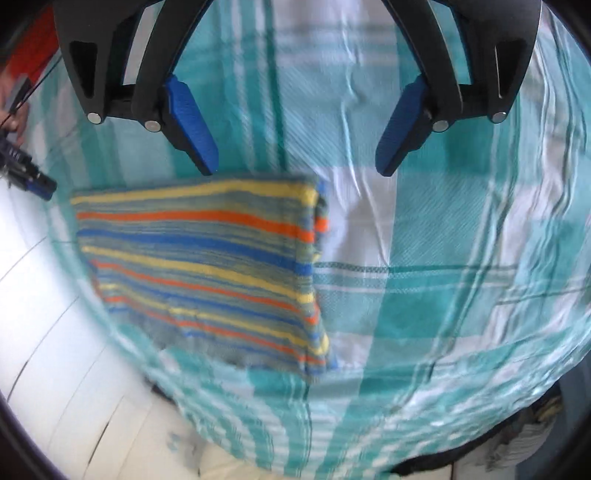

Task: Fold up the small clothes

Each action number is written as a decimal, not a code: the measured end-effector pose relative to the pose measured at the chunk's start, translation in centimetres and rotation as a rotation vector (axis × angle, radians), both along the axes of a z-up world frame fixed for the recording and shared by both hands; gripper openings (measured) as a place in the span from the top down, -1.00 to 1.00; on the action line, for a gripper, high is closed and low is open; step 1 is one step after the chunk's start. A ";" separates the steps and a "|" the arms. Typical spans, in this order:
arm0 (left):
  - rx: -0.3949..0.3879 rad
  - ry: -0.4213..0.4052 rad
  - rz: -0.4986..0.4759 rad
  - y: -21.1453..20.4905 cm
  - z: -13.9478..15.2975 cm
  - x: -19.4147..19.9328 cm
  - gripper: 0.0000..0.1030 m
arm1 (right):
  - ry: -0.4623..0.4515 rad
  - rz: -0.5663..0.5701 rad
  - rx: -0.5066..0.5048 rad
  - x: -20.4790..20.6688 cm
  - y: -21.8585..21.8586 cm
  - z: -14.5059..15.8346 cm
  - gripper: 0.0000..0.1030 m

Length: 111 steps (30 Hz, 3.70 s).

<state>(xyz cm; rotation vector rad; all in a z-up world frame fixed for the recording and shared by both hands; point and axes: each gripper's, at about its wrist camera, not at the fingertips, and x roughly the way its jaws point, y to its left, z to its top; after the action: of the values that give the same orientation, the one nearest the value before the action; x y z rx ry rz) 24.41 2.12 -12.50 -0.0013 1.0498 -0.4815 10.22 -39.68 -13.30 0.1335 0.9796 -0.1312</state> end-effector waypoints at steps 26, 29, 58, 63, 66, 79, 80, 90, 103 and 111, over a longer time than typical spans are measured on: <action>0.094 -0.100 0.010 -5.7 -2.0 -12.0 -0.90 | -0.104 -0.172 -0.110 -8.9 6.0 0.5 -0.29; 0.107 -0.121 0.019 -5.3 -2.2 -12.0 -0.90 | -0.098 -0.179 -0.119 -8.8 6.0 0.3 -0.29; 0.161 -0.193 -0.006 -4.8 -4.5 -13.3 -0.98 | -0.077 -0.209 -0.143 -8.6 5.0 -0.4 -0.29; 0.166 -0.205 0.002 -5.0 -3.9 -13.8 -0.97 | -0.077 -0.212 -0.128 -8.5 4.8 -0.6 -0.29; 0.130 -0.234 -0.063 -6.4 -2.6 -14.8 -0.96 | -0.084 -0.230 -0.081 -8.6 4.0 -0.5 -0.29; 0.120 -0.264 -0.558 -27.3 -2.0 -10.9 -0.96 | -0.144 -0.237 0.145 -7.0 -4.1 2.2 -0.34; 0.127 -0.254 -0.571 -28.8 -2.7 -10.1 -0.95 | -0.153 -0.221 0.181 -6.1 -5.2 2.5 -0.38; 0.071 -0.237 -0.582 -32.2 -4.2 -7.9 0.77 | 0.018 -0.022 0.522 12.3 -12.6 -1.9 -0.40; -0.284 -0.171 -0.262 -16.3 2.7 -3.6 0.82 | -0.078 0.109 0.468 21.8 -0.6 4.6 0.79; -0.247 -0.096 0.013 -4.5 0.1 0.5 0.79 | -0.027 0.287 0.417 28.8 15.0 4.0 0.79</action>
<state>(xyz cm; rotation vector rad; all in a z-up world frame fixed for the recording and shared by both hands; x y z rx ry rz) 24.91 -2.33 -12.42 -0.2025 0.8910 -0.5911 39.01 -24.69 -9.30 0.3735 0.9784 0.3402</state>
